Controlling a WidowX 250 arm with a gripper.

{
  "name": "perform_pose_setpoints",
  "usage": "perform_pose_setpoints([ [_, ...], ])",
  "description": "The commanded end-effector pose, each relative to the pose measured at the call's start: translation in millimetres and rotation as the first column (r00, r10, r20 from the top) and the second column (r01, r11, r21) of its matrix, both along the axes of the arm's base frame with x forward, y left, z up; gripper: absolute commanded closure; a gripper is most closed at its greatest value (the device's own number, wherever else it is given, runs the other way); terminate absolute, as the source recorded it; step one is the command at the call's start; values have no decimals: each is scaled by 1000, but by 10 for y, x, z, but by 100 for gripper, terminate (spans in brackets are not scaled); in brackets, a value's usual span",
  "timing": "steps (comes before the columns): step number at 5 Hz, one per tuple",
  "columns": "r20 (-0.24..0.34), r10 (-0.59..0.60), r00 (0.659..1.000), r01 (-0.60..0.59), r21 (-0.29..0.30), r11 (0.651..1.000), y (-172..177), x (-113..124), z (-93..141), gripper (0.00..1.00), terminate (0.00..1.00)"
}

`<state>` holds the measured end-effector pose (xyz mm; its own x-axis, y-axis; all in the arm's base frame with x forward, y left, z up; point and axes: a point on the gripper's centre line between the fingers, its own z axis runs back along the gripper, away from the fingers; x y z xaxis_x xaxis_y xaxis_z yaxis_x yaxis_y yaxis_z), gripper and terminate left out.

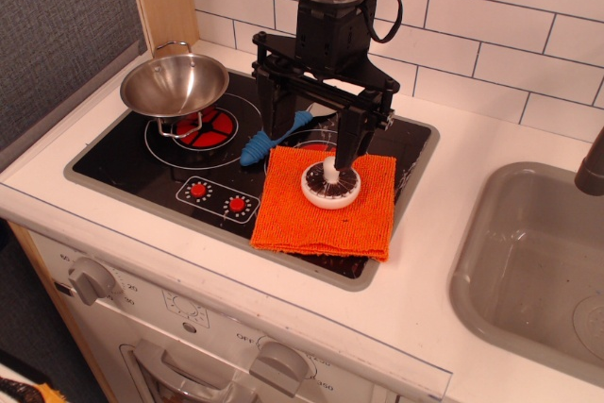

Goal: Move pot to front left corner of stove

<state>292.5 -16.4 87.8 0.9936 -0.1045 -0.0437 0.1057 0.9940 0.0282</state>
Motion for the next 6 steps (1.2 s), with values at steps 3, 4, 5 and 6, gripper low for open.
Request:
perform_pose_setpoints([
  [3,28,141,990,-140,-8,990,639,235,52,0,0],
  [4,39,190,981,-191,32,981,928,498,61,0,0],
  [5,39,236,971,-237,38,971,1158,686,-60,0,0],
  [6,11,248,969,-248,56,967,1327,875,-180,0,0],
])
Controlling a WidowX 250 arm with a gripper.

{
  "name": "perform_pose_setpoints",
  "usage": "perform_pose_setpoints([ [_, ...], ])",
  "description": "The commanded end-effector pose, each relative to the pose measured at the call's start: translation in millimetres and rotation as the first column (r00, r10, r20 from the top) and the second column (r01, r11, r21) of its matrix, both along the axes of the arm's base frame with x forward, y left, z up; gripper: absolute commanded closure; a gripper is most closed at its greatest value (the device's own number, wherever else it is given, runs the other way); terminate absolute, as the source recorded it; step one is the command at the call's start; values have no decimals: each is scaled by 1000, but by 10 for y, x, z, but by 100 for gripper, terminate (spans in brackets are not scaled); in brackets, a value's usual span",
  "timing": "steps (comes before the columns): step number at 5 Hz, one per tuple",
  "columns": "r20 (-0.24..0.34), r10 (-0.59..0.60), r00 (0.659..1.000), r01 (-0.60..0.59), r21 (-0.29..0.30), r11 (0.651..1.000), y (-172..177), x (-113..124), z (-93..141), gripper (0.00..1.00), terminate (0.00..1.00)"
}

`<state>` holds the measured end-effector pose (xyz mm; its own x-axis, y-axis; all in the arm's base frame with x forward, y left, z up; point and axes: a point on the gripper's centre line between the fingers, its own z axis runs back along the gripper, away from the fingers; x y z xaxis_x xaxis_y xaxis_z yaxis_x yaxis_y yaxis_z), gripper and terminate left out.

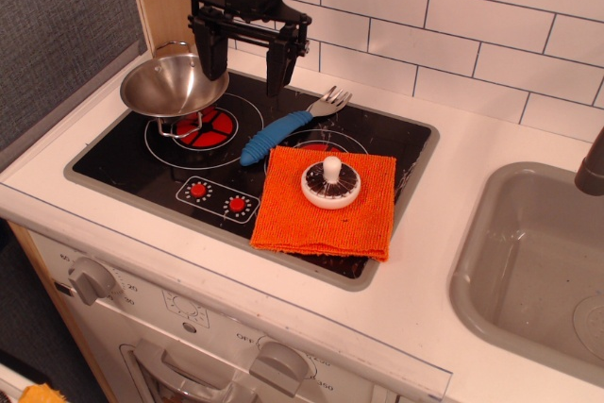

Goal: Move pot to front left corner of stove

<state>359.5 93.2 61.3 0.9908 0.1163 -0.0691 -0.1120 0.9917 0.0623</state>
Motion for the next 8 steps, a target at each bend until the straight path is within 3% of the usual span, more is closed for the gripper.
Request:
perform_pose_setpoints([
  [1,-9,49,999,-48,57,997,362,227,17,0,0],
  [3,-81,57,995,-53,45,998,409,175,-268,0,0],
  [4,-114,48,992,-43,49,998,361,141,-392,100,0],
  [5,-115,38,993,-32,52,998,305,126,-390,100,0],
  [6,-48,9,999,-6,71,997,247,151,-125,100,0],
  [7,73,-51,996,43,103,994,49,160,299,100,0],
  [8,101,-111,989,100,105,989,-260,112,459,100,0],
])
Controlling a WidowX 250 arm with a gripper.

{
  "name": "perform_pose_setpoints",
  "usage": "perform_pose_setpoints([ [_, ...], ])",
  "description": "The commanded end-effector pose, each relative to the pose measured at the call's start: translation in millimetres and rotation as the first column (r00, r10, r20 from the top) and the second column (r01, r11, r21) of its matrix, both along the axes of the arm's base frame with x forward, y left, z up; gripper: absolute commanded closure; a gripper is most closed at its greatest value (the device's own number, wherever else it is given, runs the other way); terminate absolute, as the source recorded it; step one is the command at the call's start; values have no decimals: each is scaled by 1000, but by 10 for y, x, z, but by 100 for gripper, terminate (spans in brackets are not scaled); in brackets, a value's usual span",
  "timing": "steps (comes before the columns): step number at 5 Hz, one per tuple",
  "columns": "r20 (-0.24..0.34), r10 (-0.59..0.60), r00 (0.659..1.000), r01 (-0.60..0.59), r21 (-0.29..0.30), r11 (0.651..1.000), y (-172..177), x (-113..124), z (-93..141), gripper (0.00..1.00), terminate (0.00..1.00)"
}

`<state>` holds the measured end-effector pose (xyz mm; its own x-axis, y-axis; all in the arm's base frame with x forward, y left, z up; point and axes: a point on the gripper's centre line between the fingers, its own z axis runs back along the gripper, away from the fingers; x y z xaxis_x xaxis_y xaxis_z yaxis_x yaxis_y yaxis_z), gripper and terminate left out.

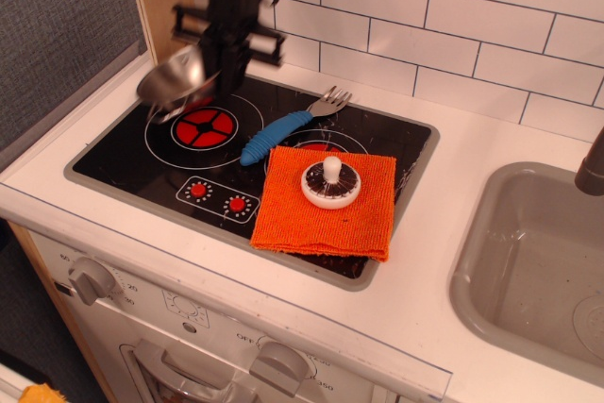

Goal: Move pot to front left corner of stove

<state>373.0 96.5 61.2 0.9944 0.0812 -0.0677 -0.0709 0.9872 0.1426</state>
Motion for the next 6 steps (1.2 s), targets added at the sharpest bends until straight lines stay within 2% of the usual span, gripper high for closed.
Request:
perform_pose_setpoints([
  [1,70,-65,995,62,38,997,-440,-274,422,100,0],
  [2,36,-10,999,9,35,999,-324,-637,334,100,0],
  [3,48,25,999,-26,20,999,-149,-977,254,100,0],
  [4,69,37,997,-39,27,999,-32,-1102,157,100,0],
  [5,106,7,994,-15,72,997,82,-1060,93,100,0],
  [6,74,27,997,-31,60,998,191,-1088,-71,100,0],
])
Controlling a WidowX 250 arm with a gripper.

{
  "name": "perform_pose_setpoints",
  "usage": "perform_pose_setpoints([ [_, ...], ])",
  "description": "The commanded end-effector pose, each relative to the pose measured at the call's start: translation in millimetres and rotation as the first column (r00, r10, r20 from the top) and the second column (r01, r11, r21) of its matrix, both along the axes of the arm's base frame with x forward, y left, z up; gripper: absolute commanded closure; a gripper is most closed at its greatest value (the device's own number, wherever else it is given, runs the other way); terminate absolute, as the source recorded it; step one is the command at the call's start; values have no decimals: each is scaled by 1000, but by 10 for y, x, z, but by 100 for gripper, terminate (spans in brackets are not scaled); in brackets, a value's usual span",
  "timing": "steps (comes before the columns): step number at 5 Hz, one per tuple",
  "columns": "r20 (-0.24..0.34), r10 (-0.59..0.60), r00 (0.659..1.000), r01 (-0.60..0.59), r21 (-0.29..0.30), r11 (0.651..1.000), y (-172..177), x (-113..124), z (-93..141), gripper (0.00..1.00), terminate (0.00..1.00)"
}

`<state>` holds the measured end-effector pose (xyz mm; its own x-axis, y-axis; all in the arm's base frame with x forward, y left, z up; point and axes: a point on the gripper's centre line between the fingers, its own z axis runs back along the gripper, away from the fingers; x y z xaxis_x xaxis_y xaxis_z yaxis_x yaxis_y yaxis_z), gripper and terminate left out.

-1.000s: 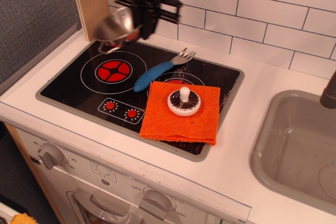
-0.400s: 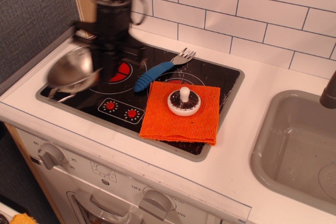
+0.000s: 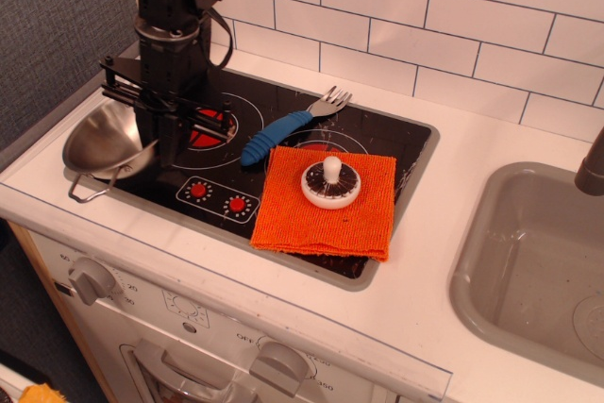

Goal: Move pot to front left corner of stove

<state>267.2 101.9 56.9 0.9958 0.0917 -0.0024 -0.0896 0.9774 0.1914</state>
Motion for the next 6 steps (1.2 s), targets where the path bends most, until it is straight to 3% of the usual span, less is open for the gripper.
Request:
perform_pose_setpoints([
  [1,-11,67,998,-67,-21,998,296,-118,-184,100,0],
  [3,-43,137,990,-140,-78,987,426,-251,-352,100,0],
  [4,14,88,996,-86,-94,992,299,-127,-213,0,0],
  [5,83,8,997,1,-104,995,156,45,61,0,0],
  [6,117,-96,988,107,-90,990,7,194,247,0,0],
])
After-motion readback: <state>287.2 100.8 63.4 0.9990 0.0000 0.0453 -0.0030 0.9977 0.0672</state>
